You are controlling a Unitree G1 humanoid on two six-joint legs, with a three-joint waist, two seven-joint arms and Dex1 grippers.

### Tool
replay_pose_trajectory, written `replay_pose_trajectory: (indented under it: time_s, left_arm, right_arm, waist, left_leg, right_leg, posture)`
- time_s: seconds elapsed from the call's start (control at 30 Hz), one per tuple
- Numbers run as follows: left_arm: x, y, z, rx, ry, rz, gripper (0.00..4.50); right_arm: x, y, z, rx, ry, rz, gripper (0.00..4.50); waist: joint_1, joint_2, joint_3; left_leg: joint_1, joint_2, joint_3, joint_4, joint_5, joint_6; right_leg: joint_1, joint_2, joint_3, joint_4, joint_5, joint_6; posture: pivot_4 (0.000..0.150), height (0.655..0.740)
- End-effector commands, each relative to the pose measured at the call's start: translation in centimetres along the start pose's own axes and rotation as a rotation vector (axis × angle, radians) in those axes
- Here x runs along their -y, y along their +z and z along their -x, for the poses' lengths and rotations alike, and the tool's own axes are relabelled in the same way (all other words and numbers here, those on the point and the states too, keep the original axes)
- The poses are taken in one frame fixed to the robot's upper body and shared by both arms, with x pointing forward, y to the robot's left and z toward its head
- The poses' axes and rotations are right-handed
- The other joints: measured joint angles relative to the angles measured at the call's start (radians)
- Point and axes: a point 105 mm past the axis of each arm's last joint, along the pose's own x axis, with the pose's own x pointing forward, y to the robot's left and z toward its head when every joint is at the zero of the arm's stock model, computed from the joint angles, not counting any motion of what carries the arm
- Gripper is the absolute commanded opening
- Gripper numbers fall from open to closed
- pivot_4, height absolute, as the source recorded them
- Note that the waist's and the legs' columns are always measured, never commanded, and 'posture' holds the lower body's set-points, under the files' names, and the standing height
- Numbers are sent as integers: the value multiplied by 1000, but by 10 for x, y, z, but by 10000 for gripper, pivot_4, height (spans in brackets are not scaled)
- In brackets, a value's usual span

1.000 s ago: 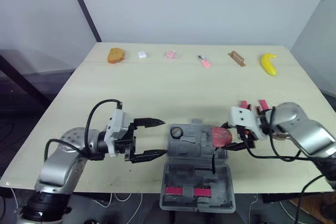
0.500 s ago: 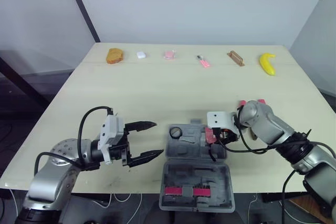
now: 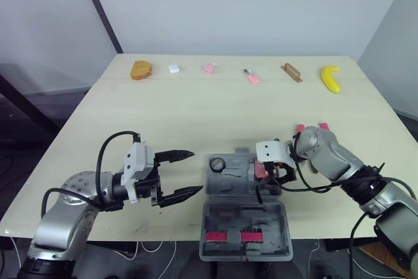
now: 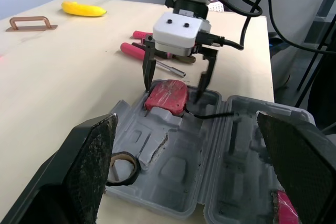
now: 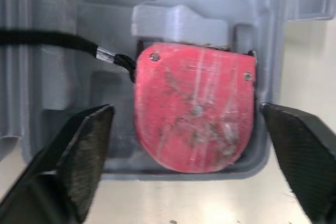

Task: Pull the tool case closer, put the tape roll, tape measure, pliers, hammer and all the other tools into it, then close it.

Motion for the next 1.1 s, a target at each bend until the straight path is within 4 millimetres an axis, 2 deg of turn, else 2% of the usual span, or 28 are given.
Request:
replay_pose_trajectory:
  time_s: [0.03,0.23,0.37,0.43,0.53,0.63,0.73,0.8,0.83,0.97,1.1]
  left_arm:
    - [4,9,1,1,-36,-45,45000]
    - [2,9,1,-1,-42,-54,45000]
    - [2,9,0,1,-46,-55,45000]
    - [3,9,-1,4,-48,-55,45000]
    - [2,10,0,9,-48,-55,45000]
    - [1,10,-1,12,-48,-56,45000]
    - [0,11,-2,15,-49,-58,45000]
    - [-1,11,-2,14,-50,-59,45000]
    - [-1,11,-2,13,-50,-59,45000]
    - [-2,11,-1,10,-49,-60,45000]
    - [-4,12,-2,17,-45,-63,45000]
  right_arm:
    - [7,9,20,28,-56,41,44590]
    - [8,8,45,72,-127,24,44590]
    - [2,3,50,138,-166,-56,44590]
    - [0,3,51,200,-192,-115,44590]
    - [-1,16,53,401,-224,-226,44590]
    - [1,12,51,491,-314,-273,44590]
    - [-5,11,45,570,-324,-341,37457]
    - [-8,11,43,591,-334,-356,26626]
    - [-8,11,41,607,-348,-369,23210]
    - [-13,9,36,665,-339,-429,23210]
    - [-16,-3,25,690,-346,-486,23210]
  waist:
    - [0,0,0]
    - [3,0,0]
    - [2,0,0]
    - [2,0,0]
    - [-1,0,0]
    - [1,0,0]
    - [4,0,0]
    - [2,0,0]
    - [2,0,0]
    - [0,0,0]
    - [0,0,0]
  left_leg:
    - [0,0,0,0,0,0]
    - [0,0,0,0,0,0]
    - [0,0,0,0,0,0]
    - [0,0,0,0,0,0]
    - [0,0,0,0,0,0]
    - [0,0,0,-1,0,0]
    - [0,0,0,-1,0,0]
    - [0,0,1,-1,0,0]
    - [0,0,1,-1,0,0]
    - [0,0,0,-1,0,0]
    - [0,0,1,-1,0,0]
  right_leg:
    - [0,0,0,0,0,0]
    - [0,0,0,0,0,0]
    - [0,0,0,0,0,0]
    - [0,0,0,0,0,0]
    - [0,0,0,0,0,0]
    - [0,1,1,0,0,0]
    - [0,0,1,0,0,0]
    - [0,0,1,-1,0,0]
    - [0,0,1,-1,0,0]
    - [0,1,1,0,0,0]
    - [0,1,1,-1,0,0]
  posture:
    - [1500,7400]
    - [1500,7400]
    - [1500,7400]
    - [1500,7400]
    - [1500,7400]
    - [1500,7400]
    - [1500,7400]
    - [1500,7400]
    - [1500,7400]
    - [1500,7400]
    - [1500,7400]
